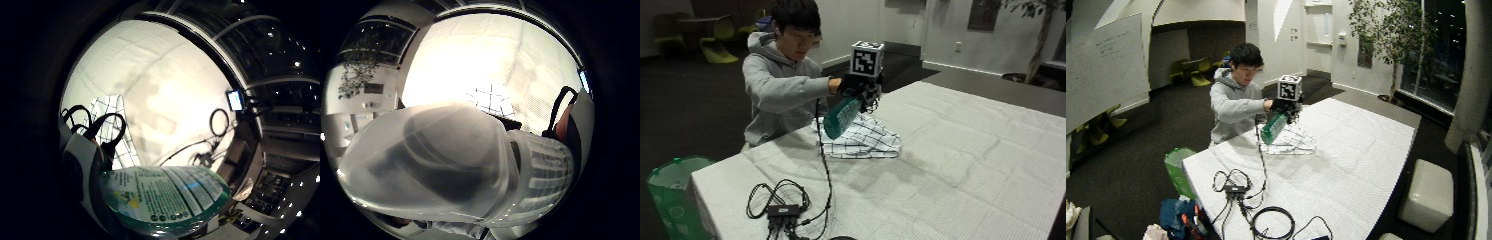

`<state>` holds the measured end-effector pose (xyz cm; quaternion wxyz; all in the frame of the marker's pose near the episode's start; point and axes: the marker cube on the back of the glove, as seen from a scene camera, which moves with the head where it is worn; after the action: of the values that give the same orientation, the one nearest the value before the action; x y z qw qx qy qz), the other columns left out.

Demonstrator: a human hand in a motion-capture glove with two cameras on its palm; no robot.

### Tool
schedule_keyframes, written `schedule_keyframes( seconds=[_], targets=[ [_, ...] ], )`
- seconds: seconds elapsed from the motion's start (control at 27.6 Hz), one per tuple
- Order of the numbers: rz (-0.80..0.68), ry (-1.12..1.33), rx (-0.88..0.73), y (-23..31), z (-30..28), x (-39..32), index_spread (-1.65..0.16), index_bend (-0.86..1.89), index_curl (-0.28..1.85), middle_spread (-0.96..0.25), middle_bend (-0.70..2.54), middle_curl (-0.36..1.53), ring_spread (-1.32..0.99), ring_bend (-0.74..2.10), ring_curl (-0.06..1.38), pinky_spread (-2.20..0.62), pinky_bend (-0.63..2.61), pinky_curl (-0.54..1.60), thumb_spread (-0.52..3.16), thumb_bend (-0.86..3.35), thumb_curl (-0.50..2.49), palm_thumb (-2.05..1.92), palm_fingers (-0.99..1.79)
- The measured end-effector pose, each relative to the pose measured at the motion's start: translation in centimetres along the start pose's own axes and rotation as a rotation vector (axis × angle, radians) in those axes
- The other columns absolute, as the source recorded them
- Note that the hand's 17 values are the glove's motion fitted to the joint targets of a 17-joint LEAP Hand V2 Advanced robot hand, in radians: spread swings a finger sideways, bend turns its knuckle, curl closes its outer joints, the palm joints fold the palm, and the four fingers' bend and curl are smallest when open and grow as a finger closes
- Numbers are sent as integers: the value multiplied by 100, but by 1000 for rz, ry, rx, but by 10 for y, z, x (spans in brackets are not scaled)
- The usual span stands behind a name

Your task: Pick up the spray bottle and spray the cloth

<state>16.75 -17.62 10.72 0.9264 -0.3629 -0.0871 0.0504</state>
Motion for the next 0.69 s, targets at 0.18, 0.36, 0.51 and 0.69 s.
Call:
schedule_keyframes(
  seconds=[0.18, 0.36, 0.51, 0.69],
  targets=[
    [-21, 121, -71, 3, 34, -22, -19, 52, 53, -14, 68, 53, -19, 71, 47, -29, 41, 40, 17, -3, 70, 96, 142],
    [-38, 117, -136, 3, 62, -32, -19, 52, 53, -14, 69, 53, -19, 71, 47, -29, 41, 41, 16, -3, 71, 96, 142],
    [-67, 144, -146, 6, 64, -34, -19, 52, 54, -13, 69, 53, -20, 71, 47, -29, 41, 41, 16, -3, 72, 96, 142],
    [-148, 244, -132, 14, 39, -27, -19, 51, 54, -13, 69, 53, -20, 71, 47, -29, 41, 41, 16, -3, 73, 95, 142]
  ],
)
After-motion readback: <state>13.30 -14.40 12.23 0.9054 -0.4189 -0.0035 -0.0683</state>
